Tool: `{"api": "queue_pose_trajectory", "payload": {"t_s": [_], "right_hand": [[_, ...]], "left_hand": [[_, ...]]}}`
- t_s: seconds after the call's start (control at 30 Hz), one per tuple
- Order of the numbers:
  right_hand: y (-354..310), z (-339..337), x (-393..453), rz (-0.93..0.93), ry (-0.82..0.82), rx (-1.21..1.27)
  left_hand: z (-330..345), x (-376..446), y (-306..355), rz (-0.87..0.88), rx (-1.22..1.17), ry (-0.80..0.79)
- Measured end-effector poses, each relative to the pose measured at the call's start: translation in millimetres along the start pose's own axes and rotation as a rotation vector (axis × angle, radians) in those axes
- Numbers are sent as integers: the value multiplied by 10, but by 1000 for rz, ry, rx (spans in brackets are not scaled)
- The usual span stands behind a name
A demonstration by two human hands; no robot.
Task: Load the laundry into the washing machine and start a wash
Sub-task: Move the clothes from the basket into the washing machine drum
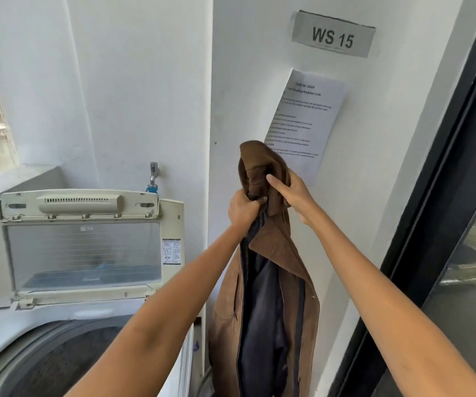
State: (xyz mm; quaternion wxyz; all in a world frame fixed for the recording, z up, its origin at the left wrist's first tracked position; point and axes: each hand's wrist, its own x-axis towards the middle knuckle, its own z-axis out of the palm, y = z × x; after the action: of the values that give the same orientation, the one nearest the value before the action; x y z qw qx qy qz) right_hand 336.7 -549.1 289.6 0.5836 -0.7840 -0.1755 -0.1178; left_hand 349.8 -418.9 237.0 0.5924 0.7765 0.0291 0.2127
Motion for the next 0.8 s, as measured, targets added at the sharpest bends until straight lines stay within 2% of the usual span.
{"api": "queue_pose_trajectory", "payload": {"t_s": [0.1,0.2,0.3,0.47,0.57,0.67,0.8], "right_hand": [[331,-186,-226,18,-150,-96],[841,-272,-540,148,-280,-253],[1225,1,-714,169,-304,-190],[1212,726,-605,156,-190,-48],[1073,1096,-577,90,-28,57],[764,1333,-524,47,113,200],[125,1482,-262,37,193,507]], "left_hand": [[13,-15,139,27,12,74],[-65,15,331,62,1,128],[-222,25,542,62,-117,160],[-590,-57,740,94,-167,192],[-988,-32,715,56,-200,237],[-1484,0,653,20,-293,252],[-2032,-161,465,13,-428,203]]}}
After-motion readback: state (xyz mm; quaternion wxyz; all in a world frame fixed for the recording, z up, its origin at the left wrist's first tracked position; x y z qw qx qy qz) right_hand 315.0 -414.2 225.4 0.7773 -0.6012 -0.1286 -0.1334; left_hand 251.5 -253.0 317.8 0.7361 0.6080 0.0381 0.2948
